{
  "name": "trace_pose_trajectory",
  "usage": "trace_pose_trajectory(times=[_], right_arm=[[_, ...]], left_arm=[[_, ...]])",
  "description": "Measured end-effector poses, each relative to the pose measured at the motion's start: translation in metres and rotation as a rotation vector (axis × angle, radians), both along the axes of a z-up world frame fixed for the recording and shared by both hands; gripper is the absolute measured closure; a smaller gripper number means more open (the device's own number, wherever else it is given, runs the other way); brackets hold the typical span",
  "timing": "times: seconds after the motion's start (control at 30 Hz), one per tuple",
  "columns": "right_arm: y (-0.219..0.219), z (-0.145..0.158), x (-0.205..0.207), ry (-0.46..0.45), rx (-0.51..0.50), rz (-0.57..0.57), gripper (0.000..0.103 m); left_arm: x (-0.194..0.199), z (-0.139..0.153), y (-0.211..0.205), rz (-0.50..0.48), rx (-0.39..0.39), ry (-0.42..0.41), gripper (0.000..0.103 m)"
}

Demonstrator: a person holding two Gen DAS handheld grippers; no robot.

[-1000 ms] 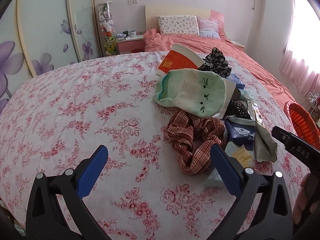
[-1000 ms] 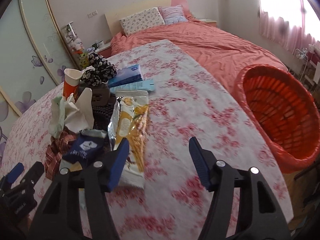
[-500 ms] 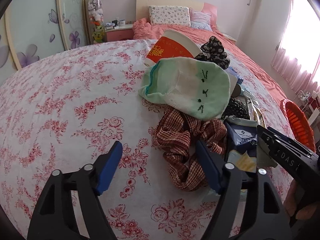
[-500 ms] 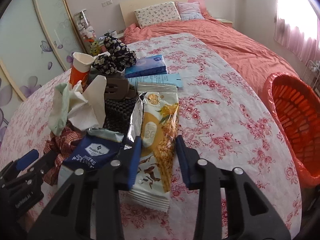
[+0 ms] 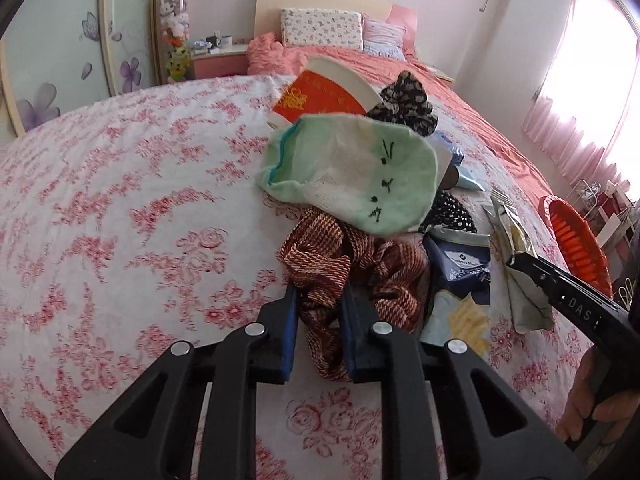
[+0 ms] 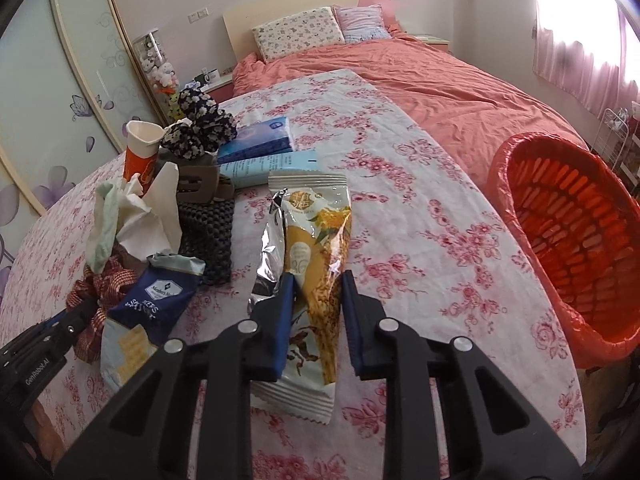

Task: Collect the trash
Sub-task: 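Carry cloth and snack bag to the orange basket and open both grippers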

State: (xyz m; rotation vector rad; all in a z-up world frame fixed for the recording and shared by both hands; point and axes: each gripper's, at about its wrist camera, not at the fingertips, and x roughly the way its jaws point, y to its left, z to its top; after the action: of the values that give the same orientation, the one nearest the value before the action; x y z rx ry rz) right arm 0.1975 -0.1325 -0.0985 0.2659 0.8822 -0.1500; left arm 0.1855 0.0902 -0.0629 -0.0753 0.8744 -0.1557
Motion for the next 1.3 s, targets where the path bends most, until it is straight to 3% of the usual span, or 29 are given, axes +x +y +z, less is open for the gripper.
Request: trace_pose_trajectory(times=[0.37, 0.73, 1.0, 1.3], right_arm=[[-0.013, 0.021, -0.023, -0.043, -0.006, -0.039, 0.079], [-0.029, 0.043, -0.047, -0.093, 0.002, -0.073, 0.079], [-0.053, 0.061, -0.068, -0.141, 0.007, -0.115, 0.079], [-0.102, 0.08, -0.098, -0.196, 0.006, -0.205, 0.079]], left_arm=[[-0.018, 0.041, 0.015, 0.029, 0.016, -0.106, 0.084], [-0.039, 0.087, 0.003, 0.01, -0.008, -0.216, 0.084], [-0.041, 0.099, -0.04, -0.077, -0.013, -0.248, 0.084], [-0.032, 0.09, -0.104, -0.196, -0.062, -0.232, 0.084]])
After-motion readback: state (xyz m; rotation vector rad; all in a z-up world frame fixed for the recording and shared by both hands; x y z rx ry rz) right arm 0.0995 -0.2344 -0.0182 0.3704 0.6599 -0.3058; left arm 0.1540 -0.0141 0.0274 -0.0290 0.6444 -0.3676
